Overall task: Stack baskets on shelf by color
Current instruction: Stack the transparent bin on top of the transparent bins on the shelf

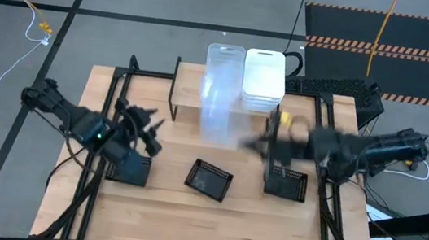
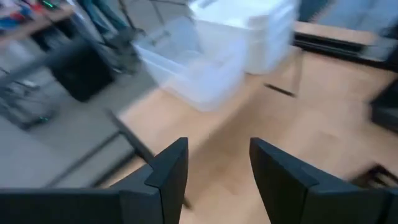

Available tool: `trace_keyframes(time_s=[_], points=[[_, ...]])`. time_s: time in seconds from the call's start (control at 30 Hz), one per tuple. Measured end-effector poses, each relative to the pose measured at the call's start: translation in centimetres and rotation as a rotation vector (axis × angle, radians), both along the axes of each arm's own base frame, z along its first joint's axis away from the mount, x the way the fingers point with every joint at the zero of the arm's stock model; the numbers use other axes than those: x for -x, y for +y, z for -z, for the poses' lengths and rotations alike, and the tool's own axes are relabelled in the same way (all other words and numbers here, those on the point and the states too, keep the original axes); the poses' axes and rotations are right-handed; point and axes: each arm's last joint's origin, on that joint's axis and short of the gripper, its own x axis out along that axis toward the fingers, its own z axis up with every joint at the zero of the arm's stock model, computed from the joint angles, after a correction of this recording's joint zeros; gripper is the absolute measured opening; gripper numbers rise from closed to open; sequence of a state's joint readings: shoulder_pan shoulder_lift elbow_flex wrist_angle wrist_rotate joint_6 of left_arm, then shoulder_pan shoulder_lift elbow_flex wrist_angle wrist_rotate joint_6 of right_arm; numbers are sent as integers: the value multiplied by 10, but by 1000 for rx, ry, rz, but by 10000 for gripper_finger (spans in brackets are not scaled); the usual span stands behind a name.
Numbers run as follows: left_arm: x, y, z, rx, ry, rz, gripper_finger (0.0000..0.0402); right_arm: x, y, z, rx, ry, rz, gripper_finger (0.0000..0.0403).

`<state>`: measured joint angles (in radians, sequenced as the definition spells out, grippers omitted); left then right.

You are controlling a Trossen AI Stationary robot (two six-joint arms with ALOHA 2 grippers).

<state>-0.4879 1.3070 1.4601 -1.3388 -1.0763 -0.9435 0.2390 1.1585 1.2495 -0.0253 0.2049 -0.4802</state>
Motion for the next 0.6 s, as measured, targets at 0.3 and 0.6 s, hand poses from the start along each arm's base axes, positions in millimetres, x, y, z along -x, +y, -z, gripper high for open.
trace_keyframes(time_s=[0.3, 0.6], points=[[-11, 53, -1, -94, 249, -70, 175, -42, -107, -59, -28, 120, 315, 0], [-13, 92, 0, -71, 341, -177, 175, -84, -194, -22, -108, 436, 410, 0]])
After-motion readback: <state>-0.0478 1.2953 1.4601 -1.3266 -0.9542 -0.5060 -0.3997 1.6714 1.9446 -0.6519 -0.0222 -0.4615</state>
